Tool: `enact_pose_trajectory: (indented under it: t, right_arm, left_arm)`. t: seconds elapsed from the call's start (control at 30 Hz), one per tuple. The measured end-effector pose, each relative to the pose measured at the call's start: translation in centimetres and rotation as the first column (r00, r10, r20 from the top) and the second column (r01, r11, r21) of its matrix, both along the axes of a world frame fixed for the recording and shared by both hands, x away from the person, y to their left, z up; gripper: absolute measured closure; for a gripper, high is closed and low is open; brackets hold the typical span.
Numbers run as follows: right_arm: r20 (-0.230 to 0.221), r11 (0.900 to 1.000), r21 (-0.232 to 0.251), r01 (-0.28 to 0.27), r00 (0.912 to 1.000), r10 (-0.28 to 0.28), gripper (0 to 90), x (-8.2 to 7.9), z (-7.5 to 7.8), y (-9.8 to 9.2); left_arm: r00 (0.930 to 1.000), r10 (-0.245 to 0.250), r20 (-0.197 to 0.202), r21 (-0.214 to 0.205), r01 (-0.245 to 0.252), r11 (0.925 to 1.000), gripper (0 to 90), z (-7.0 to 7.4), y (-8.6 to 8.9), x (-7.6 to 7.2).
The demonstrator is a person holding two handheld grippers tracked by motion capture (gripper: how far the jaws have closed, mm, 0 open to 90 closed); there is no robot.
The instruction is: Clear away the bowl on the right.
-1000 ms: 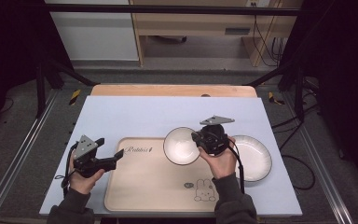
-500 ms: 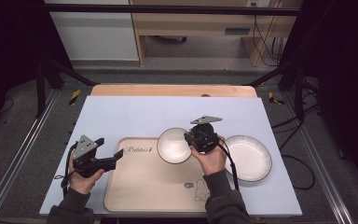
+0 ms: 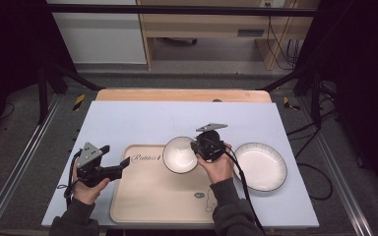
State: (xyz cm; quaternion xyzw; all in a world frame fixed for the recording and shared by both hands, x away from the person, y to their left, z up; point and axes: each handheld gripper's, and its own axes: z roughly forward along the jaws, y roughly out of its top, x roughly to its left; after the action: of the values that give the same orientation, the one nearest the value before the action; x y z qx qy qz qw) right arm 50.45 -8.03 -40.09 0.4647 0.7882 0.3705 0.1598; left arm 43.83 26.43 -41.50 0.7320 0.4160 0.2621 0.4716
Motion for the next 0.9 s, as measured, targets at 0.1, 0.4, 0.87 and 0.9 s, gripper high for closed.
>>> enact_pose_trajectory:
  t: [0.1, 0.4, 0.87, 0.9]
  right_arm:
    - [-0.004, 1.0000, -0.001, -0.001, 1.0000, 0.001, 80.5, 0.2, -0.3, 0.1]
    - [-0.024, 0.9999, -0.015, -0.008, 0.9997, 0.008, 80.4, 0.7, -1.1, 0.7]
    - [-0.047, 0.9998, -0.015, -0.014, 0.9988, 0.013, 80.2, 1.0, -2.2, 1.6]
    - [-0.057, 0.9999, -0.013, -0.011, 0.9983, 0.010, 80.2, 1.0, -2.4, 1.7]
  left_arm:
    - [1.0000, 0.002, -0.001, -0.001, -0.002, 1.0000, 13.6, 0.0, 0.1, 0.0]
    - [1.0000, 0.001, -0.001, 0.001, -0.001, 1.0000, 13.6, 0.0, 0.0, 0.0]
    - [1.0000, 0.002, -0.002, 0.001, -0.002, 1.0000, 13.6, -0.1, 0.1, 0.0]
    - [1.0000, 0.002, -0.002, 0.000, -0.002, 1.0000, 13.7, -0.1, 0.1, 0.1]
